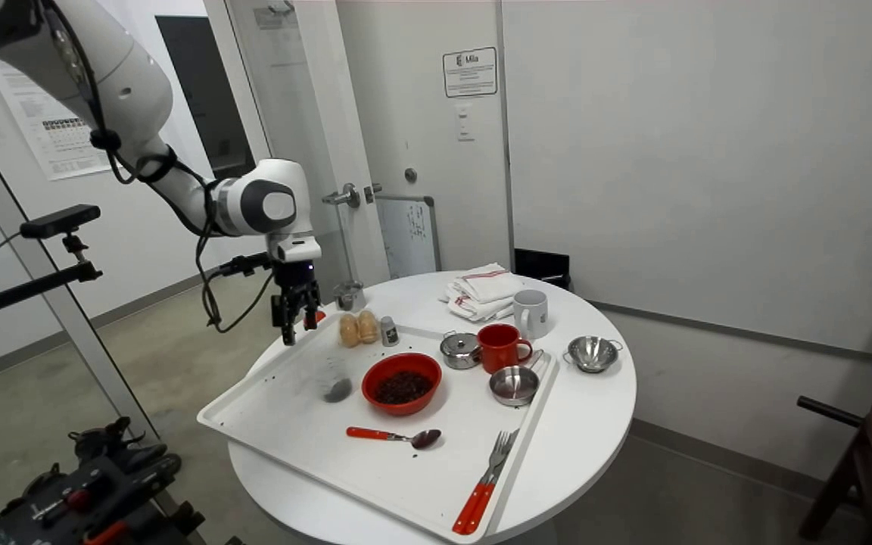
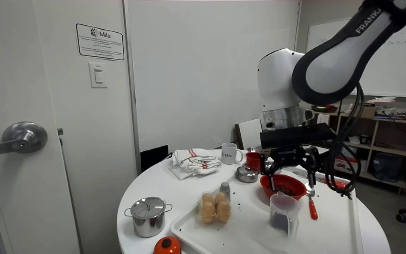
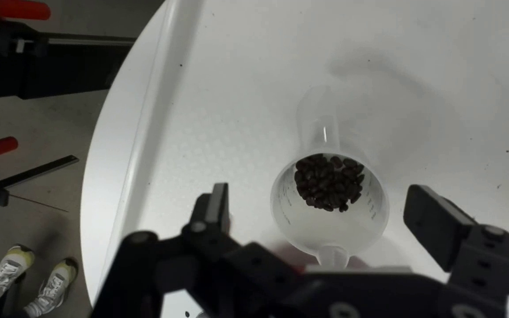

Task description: Pour the contents of the jug into the bowl

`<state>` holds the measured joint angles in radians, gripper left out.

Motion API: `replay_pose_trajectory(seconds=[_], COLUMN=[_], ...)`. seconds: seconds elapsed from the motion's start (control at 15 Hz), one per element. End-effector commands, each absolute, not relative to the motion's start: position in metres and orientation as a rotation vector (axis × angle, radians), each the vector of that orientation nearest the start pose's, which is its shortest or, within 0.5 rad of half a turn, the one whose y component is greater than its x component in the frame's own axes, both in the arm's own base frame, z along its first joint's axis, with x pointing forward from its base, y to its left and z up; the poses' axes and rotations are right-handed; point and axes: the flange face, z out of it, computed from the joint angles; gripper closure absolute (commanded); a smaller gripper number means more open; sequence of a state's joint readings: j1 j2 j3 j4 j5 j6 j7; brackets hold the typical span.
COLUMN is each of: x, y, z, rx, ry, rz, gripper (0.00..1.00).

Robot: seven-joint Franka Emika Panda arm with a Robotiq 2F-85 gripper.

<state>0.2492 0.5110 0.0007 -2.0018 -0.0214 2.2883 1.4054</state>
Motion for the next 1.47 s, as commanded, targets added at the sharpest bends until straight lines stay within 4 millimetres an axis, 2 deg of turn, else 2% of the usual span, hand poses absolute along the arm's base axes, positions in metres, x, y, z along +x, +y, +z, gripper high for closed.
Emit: replay_pose_trajectory(seconds=[0.0,0.27,0.47,1.4], x=[0.563,0.555,0.549,0.559], y=[0.144,0.149,0.154,0.164], z=[0.166,0.156,0.157,0.119], rx=[-2.780,-2.849,-2.890,-3.072], ry=[1.865,1.802,1.735,1.529], rz=[0.165,0.251,0.242,0.235], gripper=[0.00,0.00,0.00,0.00])
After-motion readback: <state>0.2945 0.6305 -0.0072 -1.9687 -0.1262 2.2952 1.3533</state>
